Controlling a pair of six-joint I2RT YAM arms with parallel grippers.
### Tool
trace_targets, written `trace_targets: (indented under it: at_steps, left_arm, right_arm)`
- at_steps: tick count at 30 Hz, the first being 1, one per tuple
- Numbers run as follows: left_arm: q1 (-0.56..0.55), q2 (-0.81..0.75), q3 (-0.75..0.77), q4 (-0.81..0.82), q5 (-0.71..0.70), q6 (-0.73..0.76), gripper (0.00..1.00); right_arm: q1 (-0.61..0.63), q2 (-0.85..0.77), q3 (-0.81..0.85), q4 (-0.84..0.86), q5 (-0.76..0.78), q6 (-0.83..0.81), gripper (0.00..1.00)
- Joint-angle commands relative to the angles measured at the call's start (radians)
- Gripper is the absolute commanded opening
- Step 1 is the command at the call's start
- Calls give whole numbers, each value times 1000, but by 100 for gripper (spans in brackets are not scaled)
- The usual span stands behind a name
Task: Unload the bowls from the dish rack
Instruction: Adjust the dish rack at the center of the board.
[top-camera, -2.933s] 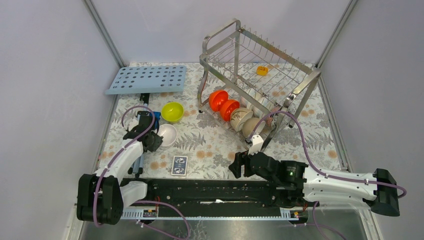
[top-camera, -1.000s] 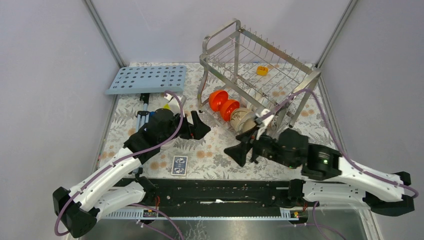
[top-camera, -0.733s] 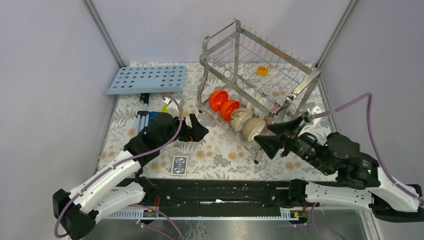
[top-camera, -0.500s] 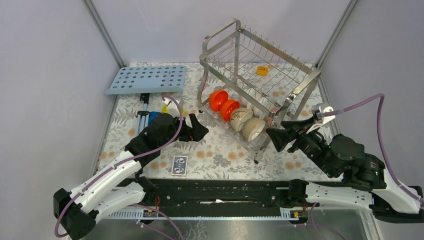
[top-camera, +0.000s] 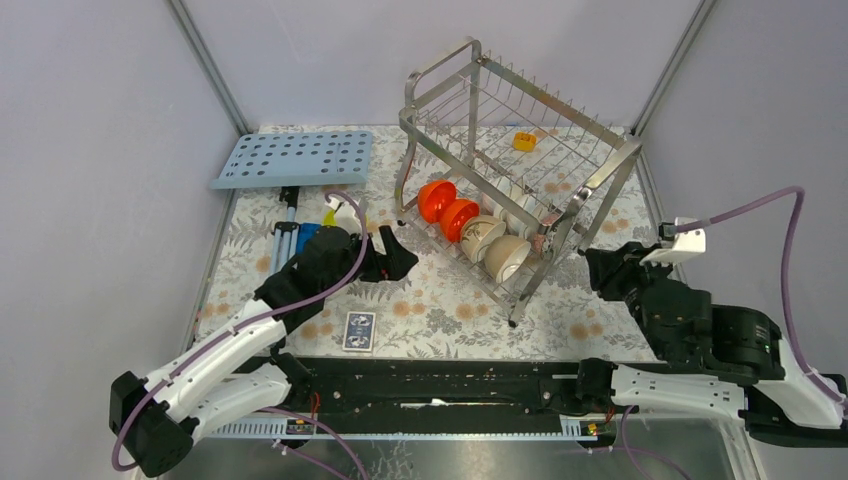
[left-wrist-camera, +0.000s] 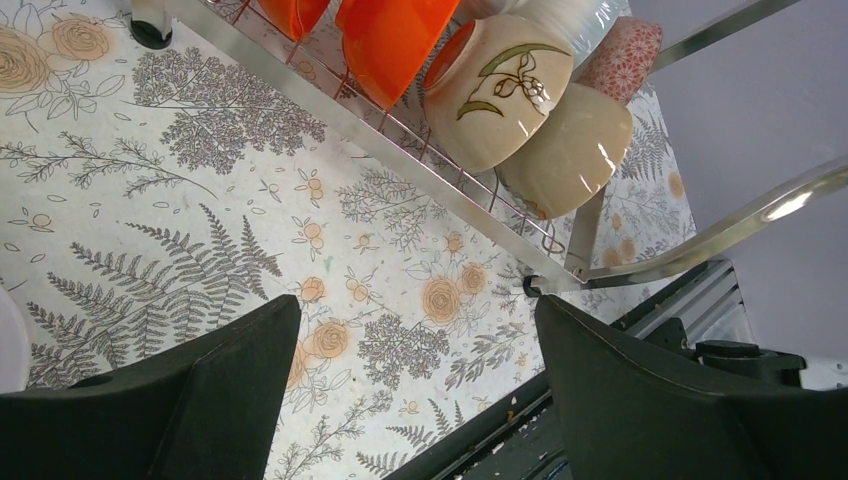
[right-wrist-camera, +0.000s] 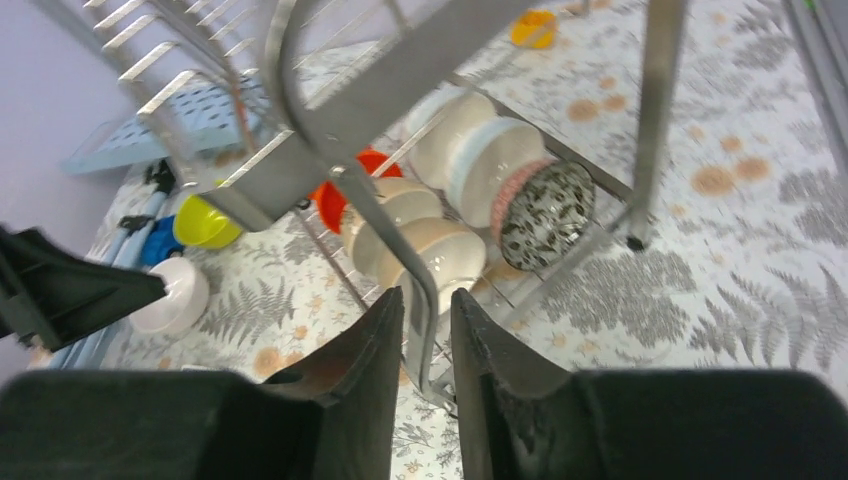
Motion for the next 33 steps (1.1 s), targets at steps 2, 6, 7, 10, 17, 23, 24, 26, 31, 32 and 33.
trace_targets:
  at_steps: [2, 6, 7, 10, 17, 23, 24, 26, 31, 32, 33]
  left_arm:
    - [-3, 22, -6, 63, -38, -26, 91]
    - [-3, 29, -14, 82, -26, -37, 91]
    - [-3, 31, -15, 85, -22, -39, 91]
    - [-3, 38, -17, 87, -21, -44, 91]
    - [-3, 43, -23, 100, -25, -55, 91]
    - [-3, 60, 44, 107, -127, -18, 91]
    - [-2, 61, 60, 105, -160, -9, 92]
    - [0, 69, 90, 116, -218, 16, 92]
    - [20, 103, 153, 155, -260, 66, 93]
    - [22, 109, 161, 160, -255, 68, 93]
    - [24, 115, 165, 164, -250, 69, 93]
  right_arm:
    - [-4, 77, -42, -254, 189, 368, 40]
    - [-3, 76, -131, -206, 196, 403, 53]
    - [-4, 68, -156, -181, 192, 394, 54]
    - [-4, 44, -208, -146, 189, 398, 55]
    - [-4, 54, -246, -239, 191, 524, 57]
    - [-4, -110, -362, 79, 68, 263, 70]
    - [-4, -131, -377, 109, 47, 236, 71]
    - [-4, -147, -387, 128, 8, 200, 72]
    - [-3, -154, -389, 207, -87, 73, 74]
    - [-3, -152, -391, 224, -99, 56, 75]
    - [-4, -151, -394, 243, -106, 36, 75]
